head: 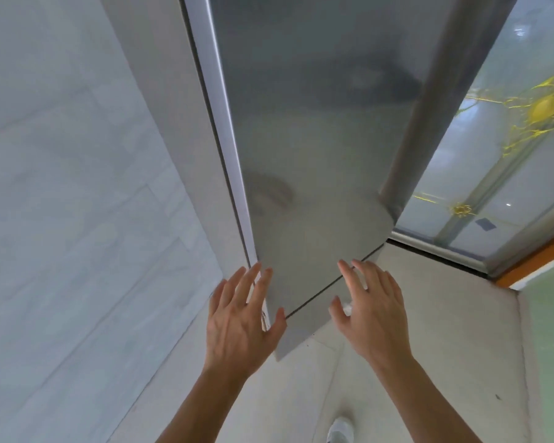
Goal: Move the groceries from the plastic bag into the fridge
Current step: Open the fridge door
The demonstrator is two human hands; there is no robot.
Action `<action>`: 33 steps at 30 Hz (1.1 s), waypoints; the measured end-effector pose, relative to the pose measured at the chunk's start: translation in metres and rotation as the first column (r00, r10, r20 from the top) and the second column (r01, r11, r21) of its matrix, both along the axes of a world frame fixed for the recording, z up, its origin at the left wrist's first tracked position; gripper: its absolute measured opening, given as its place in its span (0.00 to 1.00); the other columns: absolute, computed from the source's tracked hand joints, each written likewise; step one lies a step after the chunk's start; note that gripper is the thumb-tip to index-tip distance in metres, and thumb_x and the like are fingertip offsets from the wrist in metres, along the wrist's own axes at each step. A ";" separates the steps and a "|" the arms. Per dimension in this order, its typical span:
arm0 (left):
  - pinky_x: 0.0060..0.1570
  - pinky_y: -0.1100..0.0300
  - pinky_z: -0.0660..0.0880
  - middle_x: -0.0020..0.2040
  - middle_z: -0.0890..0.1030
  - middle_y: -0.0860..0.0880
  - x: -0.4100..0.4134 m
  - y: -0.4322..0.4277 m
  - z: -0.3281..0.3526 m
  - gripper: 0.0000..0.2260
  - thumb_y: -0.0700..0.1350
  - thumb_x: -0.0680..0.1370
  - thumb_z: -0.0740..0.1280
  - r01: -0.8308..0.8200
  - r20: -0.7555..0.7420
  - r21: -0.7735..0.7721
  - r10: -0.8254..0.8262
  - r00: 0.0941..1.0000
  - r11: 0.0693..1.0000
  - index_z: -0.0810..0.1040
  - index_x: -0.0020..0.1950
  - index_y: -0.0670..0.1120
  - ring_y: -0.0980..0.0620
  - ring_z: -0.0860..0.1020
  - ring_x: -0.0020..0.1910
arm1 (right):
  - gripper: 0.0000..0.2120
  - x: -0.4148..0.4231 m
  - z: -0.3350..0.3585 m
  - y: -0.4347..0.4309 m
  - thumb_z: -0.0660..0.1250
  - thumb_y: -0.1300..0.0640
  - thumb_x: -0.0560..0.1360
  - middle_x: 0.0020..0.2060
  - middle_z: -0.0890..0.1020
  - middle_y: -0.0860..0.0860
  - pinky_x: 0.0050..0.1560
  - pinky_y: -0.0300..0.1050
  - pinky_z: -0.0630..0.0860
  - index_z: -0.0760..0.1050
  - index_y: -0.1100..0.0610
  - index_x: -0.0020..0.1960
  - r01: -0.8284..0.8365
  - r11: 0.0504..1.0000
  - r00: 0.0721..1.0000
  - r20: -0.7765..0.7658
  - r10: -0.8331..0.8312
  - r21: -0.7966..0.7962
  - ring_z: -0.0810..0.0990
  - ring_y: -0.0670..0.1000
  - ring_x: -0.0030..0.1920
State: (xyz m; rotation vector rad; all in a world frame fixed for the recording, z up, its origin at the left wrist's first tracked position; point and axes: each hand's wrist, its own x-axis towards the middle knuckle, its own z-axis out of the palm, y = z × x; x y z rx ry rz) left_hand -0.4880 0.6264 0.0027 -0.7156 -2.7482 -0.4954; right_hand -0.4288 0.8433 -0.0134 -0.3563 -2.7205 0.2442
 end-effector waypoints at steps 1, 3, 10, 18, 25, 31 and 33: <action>0.68 0.43 0.70 0.70 0.76 0.48 -0.001 0.007 0.002 0.26 0.59 0.77 0.60 -0.031 -0.019 0.020 0.031 0.999 0.999 0.72 0.72 0.48 0.44 0.73 0.70 | 0.27 -0.012 0.008 0.007 0.64 0.49 0.74 0.65 0.78 0.56 0.66 0.60 0.73 0.73 0.55 0.71 -0.047 0.999 0.999 -0.025 0.047 -0.016 0.76 0.59 0.67; 0.65 0.41 0.71 0.68 0.77 0.47 -0.001 0.020 0.005 0.25 0.56 0.77 0.63 -0.079 -0.065 0.090 0.085 0.994 0.993 0.74 0.70 0.46 0.43 0.74 0.68 | 0.27 -0.037 0.028 0.014 0.63 0.48 0.75 0.65 0.77 0.55 0.65 0.61 0.74 0.73 0.55 0.72 -0.145 0.989 0.986 -0.090 0.141 -0.039 0.75 0.59 0.67; 0.63 0.43 0.72 0.70 0.75 0.49 -0.003 0.039 0.036 0.26 0.50 0.74 0.69 -0.165 -0.183 0.317 0.230 0.956 0.934 0.74 0.71 0.44 0.47 0.73 0.69 | 0.25 -0.089 0.110 0.007 0.66 0.52 0.77 0.66 0.77 0.59 0.66 0.62 0.73 0.73 0.58 0.72 -0.478 0.877 0.799 -0.388 0.460 0.055 0.74 0.59 0.69; 0.67 0.57 0.70 0.73 0.70 0.48 -0.027 0.045 0.090 0.31 0.49 0.73 0.68 -0.067 -0.225 0.591 0.244 0.943 0.804 0.67 0.75 0.41 0.54 0.69 0.72 | 0.22 -0.109 0.204 -0.013 0.68 0.58 0.74 0.67 0.77 0.62 0.67 0.62 0.73 0.78 0.58 0.68 -0.621 0.658 0.478 -0.460 0.748 0.425 0.74 0.62 0.70; 0.62 0.51 0.74 0.70 0.70 0.45 -0.039 0.058 0.101 0.33 0.47 0.73 0.70 0.057 -0.176 0.763 0.122 0.977 0.644 0.65 0.75 0.38 0.49 0.69 0.70 | 0.14 -0.131 0.250 -0.034 0.68 0.59 0.72 0.61 0.82 0.60 0.73 0.62 0.68 0.84 0.59 0.56 -0.526 0.430 0.393 -0.239 0.888 0.734 0.78 0.62 0.67; 0.59 0.63 0.72 0.61 0.73 0.51 -0.040 0.050 0.101 0.31 0.51 0.73 0.70 0.036 -0.090 0.851 0.078 0.993 0.524 0.68 0.74 0.45 0.57 0.72 0.61 | 0.11 -0.143 0.273 -0.054 0.62 0.55 0.75 0.44 0.82 0.57 0.75 0.56 0.66 0.80 0.60 0.41 -0.447 0.229 0.481 0.016 0.877 0.865 0.81 0.61 0.52; 0.58 0.61 0.74 0.60 0.73 0.52 -0.042 0.047 0.101 0.29 0.52 0.72 0.70 0.039 -0.067 0.875 0.042 0.997 0.483 0.70 0.72 0.47 0.56 0.73 0.62 | 0.12 -0.141 0.278 -0.054 0.61 0.53 0.76 0.42 0.80 0.56 0.73 0.54 0.67 0.78 0.60 0.41 -0.433 0.211 0.520 0.051 0.853 0.876 0.80 0.60 0.49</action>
